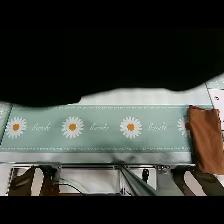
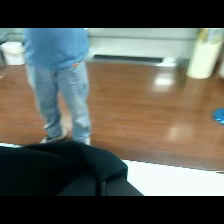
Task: Fold the shirts.
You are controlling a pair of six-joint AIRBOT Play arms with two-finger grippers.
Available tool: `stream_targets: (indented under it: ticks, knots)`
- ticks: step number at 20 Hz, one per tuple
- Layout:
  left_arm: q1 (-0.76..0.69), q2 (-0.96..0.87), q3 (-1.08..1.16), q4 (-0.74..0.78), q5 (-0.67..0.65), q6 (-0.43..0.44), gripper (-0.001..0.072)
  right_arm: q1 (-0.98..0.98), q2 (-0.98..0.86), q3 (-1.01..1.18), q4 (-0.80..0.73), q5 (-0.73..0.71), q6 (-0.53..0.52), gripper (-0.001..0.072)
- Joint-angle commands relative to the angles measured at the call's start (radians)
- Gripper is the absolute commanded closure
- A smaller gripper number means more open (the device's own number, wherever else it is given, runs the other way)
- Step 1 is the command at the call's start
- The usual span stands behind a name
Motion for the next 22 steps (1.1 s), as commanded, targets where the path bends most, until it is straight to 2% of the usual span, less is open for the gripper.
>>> stream_targets:
  ticks: [1, 5, 7, 10, 13, 15, 19, 22]
  knots:
    - [-0.125, 0.085, 0.008, 0.217, -0.056, -0.041, 0.0689, 0.001, 0.08, 0.004, -0.07, 0.098, 0.034, 0.0685]
    - [-0.209, 0.063, -0.064, 0.302, -0.142, -0.094, 0.0689, 0.002, 0.105, -0.124, -0.061, 0.134, 0.051, 0.0686]
    - [-0.21, 0.038, -0.149, 0.289, -0.166, -0.112, 0.0689, 0.002, 0.104, -0.247, -0.049, 0.133, 0.051, 0.0686]
    - [-0.21, -0.045, -0.32, 0.211, -0.171, -0.112, 0.0689, 0.002, 0.089, -0.48, 0.013, 0.048, 0.037, 0.0686]
    - [-0.229, -0.208, -0.491, 0.04, -0.053, -0.064, 0.0689, 0.002, 0.006, -0.699, 0.147, -0.116, -0.028, 0.0686]
    - [-0.275, -0.364, -0.544, 0.027, 0.051, -0.062, 0.0689, 0.002, -0.108, -0.778, 0.204, -0.212, -0.077, 0.0686]
    - [-0.328, -0.731, -0.486, 0.021, 0.259, -0.075, 0.0689, 0.028, -0.435, -0.775, 0.256, -0.38, -0.141, 0.0686]
    - [-0.335, -0.986, -0.344, -0.009, 0.302, -0.133, 0.0689, 0.03, -0.694, -0.647, 0.304, -0.463, -0.15, 0.0686]
